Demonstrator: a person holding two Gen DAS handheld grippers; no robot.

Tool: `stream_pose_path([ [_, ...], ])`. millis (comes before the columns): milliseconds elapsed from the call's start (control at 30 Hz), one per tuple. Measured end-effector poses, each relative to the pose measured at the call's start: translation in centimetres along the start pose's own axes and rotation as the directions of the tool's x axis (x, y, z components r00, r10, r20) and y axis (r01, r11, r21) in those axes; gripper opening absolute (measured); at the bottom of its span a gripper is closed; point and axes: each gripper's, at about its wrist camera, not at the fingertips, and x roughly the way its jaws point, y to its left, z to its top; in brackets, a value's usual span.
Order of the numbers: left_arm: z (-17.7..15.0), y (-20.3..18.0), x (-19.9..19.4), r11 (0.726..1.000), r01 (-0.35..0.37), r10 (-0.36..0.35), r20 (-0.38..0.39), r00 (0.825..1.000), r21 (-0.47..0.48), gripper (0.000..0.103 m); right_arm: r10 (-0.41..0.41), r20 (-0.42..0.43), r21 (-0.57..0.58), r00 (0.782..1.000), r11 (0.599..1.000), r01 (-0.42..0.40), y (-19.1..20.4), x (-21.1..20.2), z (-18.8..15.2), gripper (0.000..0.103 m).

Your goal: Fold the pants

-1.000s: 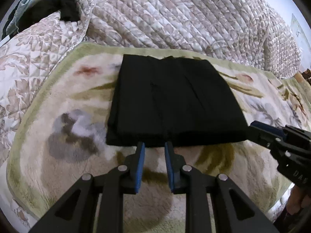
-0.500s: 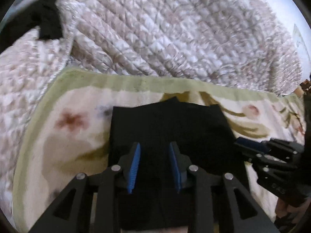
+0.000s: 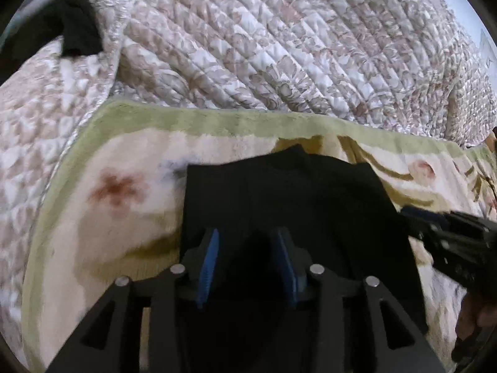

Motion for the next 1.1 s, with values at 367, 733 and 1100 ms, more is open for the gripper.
stream_pose_path([
  [367, -9.4, -1.9, -5.7, 1.000, -0.009, 0.009, -0.003, 1.000, -0.016, 0.059, 0.002, 0.014, -0.063, 1.000, 0.998, -0.001, 4.7, -6.3, -9.6, 0.043],
  [733, -12.1, -2.1, -4.7, 1.000, -0.011, 0.011, -0.047, 0.999, 0.001, 0.066, -0.012, -0.050, -0.034, 0.999, 0.999, 0.010, 3.9, -3.8, -11.8, 0.046],
  [1100, -11.9, -2.6, -4.3, 1.000, -0.027, 0.028, -0.055, 0.998, 0.013, 0.074, -0.010, -0.037, -0.042, 0.999, 0.999, 0.009, 4.0, -3.5, -11.7, 0.050],
])
